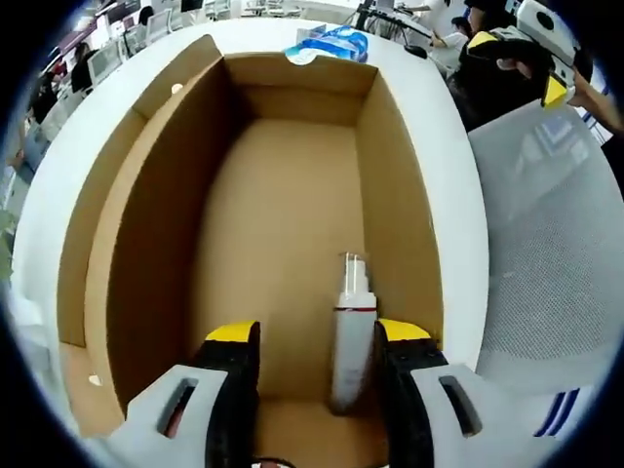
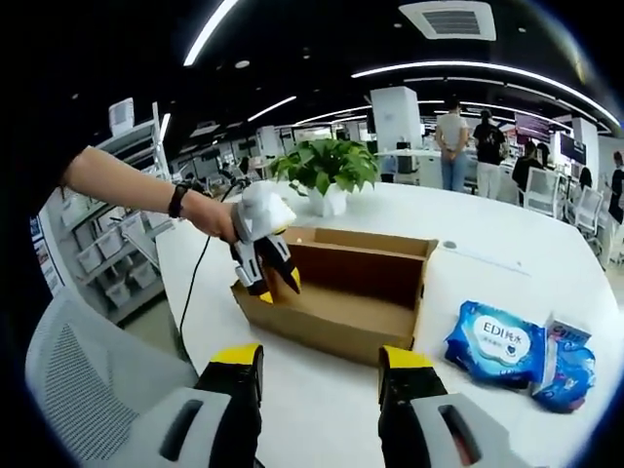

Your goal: Operate the shoe box by opening the lid, removing the specified soft item, and placing it in the target area until the item is outside and the box remains undamaged.

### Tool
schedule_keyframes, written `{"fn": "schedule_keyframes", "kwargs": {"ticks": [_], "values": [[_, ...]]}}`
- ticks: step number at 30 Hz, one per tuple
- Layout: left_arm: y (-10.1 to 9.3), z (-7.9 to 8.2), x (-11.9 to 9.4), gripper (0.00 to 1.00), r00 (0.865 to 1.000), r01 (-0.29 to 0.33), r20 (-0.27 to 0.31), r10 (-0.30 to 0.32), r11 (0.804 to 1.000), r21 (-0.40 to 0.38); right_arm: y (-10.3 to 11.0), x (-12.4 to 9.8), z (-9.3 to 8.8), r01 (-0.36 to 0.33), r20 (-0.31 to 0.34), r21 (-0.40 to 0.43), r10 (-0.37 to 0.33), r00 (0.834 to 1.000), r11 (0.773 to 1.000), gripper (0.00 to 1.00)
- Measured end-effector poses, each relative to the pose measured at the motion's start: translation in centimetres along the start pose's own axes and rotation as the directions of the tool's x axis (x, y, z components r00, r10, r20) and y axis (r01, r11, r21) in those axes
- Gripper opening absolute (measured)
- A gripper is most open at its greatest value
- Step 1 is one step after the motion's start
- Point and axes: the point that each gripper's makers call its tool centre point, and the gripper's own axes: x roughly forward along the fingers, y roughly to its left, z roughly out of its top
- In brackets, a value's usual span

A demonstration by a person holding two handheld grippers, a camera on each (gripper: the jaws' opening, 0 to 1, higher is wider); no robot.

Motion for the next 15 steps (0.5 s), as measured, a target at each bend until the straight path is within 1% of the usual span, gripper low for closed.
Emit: {"fn": "schedule_keyframes", "kwargs": {"ticks": [1,3,5,8,12,15], "values": [[0.0,-0.1,0.0,0.5,1.0,0.001,-0.004,-0.001,1.0,0.005,0.1,0.0,-0.1,0.0,-0.002,0.0,0.0,1.0,1.0,0.45],[0.3,0.0,-0.2,0.51,1.0,0.003,-0.009,-0.003,1.0,-0.022,0.2,-0.1,-0.4,0.0,-0.007,0.004,0.0,1.0,1.0,0.45],[0.4,0.0,-0.3,0.53,1.0,-0.007,-0.006,0.006,1.0,-0.019,0.2,-0.1,-0.6,0.003,-0.009,0.014,-0.003,1.0,1.0,0.45],[0.9,0.1,-0.6,0.51,0.999,-0.036,0.002,0.036,0.999,-0.027,0.2,-0.2,-0.9,0.007,-0.01,0.027,-0.007,1.0,1.0,0.45],[1.1,0.0,-1.0,0.48,0.998,-0.06,0.002,0.06,0.998,-0.007,0.2,-0.4,-1.3,0.009,-0.01,0.037,-0.009,1.0,0.999,0.44],[0.7,-0.1,-1.0,0.47,0.999,-0.053,0.003,0.053,0.998,0.022,0.2,-0.4,-1.5,0.008,-0.014,0.042,-0.007,1.0,0.999,0.44]]}}
